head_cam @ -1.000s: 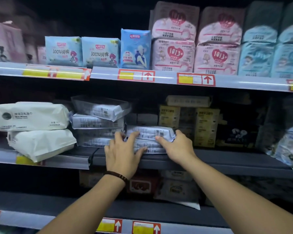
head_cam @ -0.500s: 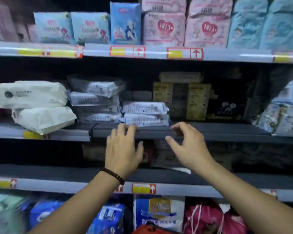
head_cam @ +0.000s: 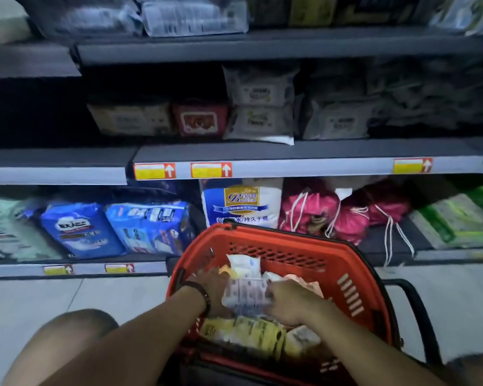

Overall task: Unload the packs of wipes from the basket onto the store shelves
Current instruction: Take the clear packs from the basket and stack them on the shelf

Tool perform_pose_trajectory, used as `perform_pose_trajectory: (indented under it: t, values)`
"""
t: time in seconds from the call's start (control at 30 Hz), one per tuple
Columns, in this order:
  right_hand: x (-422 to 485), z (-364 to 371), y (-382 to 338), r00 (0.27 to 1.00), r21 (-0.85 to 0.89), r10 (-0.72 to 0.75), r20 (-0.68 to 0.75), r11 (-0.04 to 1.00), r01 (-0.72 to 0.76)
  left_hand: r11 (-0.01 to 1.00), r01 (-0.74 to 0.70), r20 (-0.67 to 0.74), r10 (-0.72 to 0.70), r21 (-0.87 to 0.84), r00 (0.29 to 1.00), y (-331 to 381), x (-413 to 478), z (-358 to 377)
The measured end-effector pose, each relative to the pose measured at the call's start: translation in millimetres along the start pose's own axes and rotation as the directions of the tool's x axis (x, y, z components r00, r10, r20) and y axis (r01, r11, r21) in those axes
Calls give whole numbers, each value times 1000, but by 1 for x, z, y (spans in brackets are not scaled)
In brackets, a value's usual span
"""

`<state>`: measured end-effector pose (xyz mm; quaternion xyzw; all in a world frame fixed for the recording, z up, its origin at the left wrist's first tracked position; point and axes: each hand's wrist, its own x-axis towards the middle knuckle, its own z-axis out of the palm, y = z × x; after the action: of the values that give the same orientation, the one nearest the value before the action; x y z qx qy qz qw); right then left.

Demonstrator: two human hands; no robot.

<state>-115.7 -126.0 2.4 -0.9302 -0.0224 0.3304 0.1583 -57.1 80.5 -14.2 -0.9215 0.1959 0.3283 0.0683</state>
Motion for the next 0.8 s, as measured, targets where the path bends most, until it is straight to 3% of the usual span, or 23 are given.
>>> perform_pose_trajectory:
  t: [0.13,0.27,0.47,0.57,0.67,0.73,0.8]
  values:
    - [2,16,13,983,-210,63,173,977,-26,994,-2,7,1,113,1000,17,12,4]
    - [1,21,18,978,-214,59,202,977,-15,978,23,-73,-8,208,997,30,26,12]
    - [-11,6,22,983,-199,5,186,980,33,968,62,-52,-50,243,997,36,26,2]
    - [-19,-3,28,987,-205,26,158,979,7,997,67,-149,-61,39,987,33,22,-2]
    - [-24,-16,36,994,-120,64,84,991,-54,955,5,-281,-92,-295,955,28,16,-15]
    - [-29,-27,40,998,42,58,-5,997,-58,794,-84,-310,-136,-602,941,26,7,-27]
    - [-36,-39,39,995,257,54,-84,966,-31,487,-196,-293,-132,-851,947,29,-2,-38]
